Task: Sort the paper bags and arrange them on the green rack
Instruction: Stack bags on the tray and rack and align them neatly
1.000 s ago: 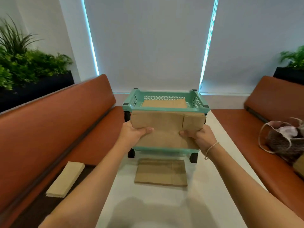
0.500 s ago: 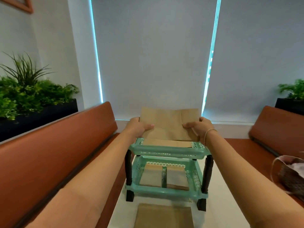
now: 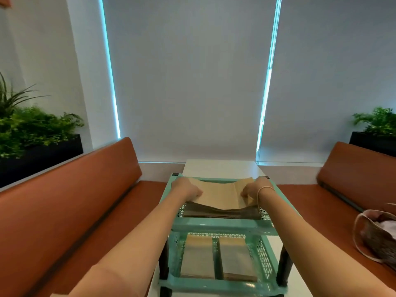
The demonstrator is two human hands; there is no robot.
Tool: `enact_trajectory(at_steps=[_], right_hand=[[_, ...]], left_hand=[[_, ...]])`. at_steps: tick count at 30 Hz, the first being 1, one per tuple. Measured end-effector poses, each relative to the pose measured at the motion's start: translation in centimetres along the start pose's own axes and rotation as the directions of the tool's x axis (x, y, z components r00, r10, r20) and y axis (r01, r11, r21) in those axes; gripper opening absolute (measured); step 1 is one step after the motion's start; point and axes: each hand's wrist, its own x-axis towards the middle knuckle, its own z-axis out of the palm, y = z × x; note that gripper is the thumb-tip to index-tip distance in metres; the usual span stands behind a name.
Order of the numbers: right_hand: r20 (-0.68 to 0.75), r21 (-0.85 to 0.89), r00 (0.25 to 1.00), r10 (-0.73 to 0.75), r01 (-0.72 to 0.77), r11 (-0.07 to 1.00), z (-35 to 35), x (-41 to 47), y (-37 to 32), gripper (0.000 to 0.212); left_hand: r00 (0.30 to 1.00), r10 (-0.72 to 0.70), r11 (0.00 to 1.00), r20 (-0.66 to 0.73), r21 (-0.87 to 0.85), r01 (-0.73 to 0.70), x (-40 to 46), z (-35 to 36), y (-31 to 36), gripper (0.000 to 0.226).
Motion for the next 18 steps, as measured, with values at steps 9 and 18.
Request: enact_trajectory(at_steps=[9,18], right_hand=[[0.039,-0.113,0.998,0.052,-0.047,0.992,1.3,1.4,0.7,0.026],[-0.019,-0.234,0.996,0.093,-0.094,0.968,2.6,2.5,1.2,0.019]], left_hand=[[0.999,-0.007,0.983,0.044,0.186,-0.001,0.8,1.0,0.4,0.043],[0.997,-0.050,0.940,0.055,0.339,0.029,1.3,2.6,0.1,0.039]])
